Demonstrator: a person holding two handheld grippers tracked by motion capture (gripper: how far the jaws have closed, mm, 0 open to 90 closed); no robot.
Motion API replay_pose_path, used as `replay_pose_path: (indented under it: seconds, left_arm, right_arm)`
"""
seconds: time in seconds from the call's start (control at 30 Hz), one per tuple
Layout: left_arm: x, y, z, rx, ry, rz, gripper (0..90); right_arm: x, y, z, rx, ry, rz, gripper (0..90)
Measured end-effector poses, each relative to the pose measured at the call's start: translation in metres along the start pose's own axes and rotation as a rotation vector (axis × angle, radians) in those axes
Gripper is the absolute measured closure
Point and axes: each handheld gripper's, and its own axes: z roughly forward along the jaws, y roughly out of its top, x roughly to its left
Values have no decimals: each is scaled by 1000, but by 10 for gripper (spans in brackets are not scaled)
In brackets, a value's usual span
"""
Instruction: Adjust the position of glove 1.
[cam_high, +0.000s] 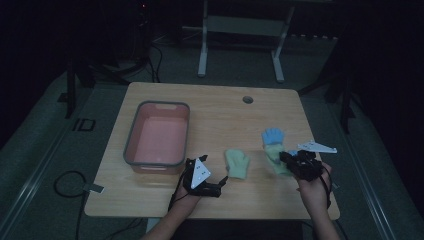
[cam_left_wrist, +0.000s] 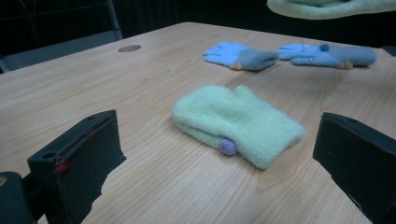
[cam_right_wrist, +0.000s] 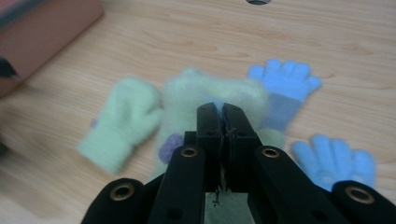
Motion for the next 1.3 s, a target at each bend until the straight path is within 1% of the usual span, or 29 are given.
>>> replay_pose_path:
  seconds: [0.07,0.1,0.13,0.17,0.23,0.27,0.3,0.37,0.43,0.5,0.53,0.6,0.67,0.7,0.77,0.83,0.9,0.93,0.97,1.07,1.13,1.17,1.23,1.27,1.3]
  left_arm:
    - [0,0,0,0,-1,0,13]
    - [0,0,0,2,-3,0,13]
    - [0,0,0,2,-2,-1,13]
    - [0,0,0,2,-2,-1,13]
    - [0,0,0,1,-4,3,13]
    - [0,0,0,2,-3,4,14]
    - [0,0,0,3,-3,5,14]
    - [0,0,0,2,-4,2,13]
    - [0,0,0,-1,-4,0,13]
    - [0,0,0,0,-6,-1,13]
    - [0,0,0,0,-6,-1,14]
    - [0,0,0,0,-7,0,13]
    - [0,0,0,0,-8,-2,13]
    - [0,0,0,1,-7,-3,14]
    - [0,0,0,1,-7,-4,14]
    - [0,0,0,1,-8,-3,13]
    - [0,0,0,2,-8,-5,13]
    - [0,0,0,2,-8,-6,13]
    - [0,0,0,1,-9,-5,13]
    - [0,0,0,1,-8,-2,13]
    - [0,0,0,1,-8,-4,13]
    - [0,0,0,1,-8,-4,13]
    - [0,0,0,1,-9,-4,13]
    - [0,0,0,1,-8,-4,13]
    - [0,0,0,2,-9,-5,14]
  right_arm:
    - [2,1,-1,-7,-1,7,867]
    - [5,2,-2,-10,-25,-7,867]
    - [9,2,3,-16,-65,6,868]
    - [9,2,3,-16,-65,6,868]
    - [11,0,8,-19,-88,15,868]
    - [13,-3,13,-20,-119,27,868]
    - [14,-6,16,-18,-125,30,867]
    - [17,-12,26,0,-146,35,867]
    - [17,-19,36,23,-155,33,867]
    - [16,-25,44,37,-169,44,867]
    - [16,-28,47,43,-171,53,867]
    - [14,-34,54,55,-179,58,865]
    - [11,-39,61,70,-171,80,862]
    - [9,-42,65,77,-178,81,857]
    - [7,-46,71,93,-159,105,847]
    - [7,-52,76,113,-154,96,818]
    - [7,-54,77,106,-148,102,810]
    - [5,-54,76,98,-134,105,759]
    - [5,-53,74,97,-133,103,749]
    - [5,-50,67,81,-120,78,723]
    - [3,-47,63,76,-93,66,708]
    - [2,-46,61,71,-89,54,704]
    - [-2,-42,57,63,-62,32,688]
    - [-4,-40,56,61,-62,20,688]
    - [-6,-38,55,58,-45,11,688]
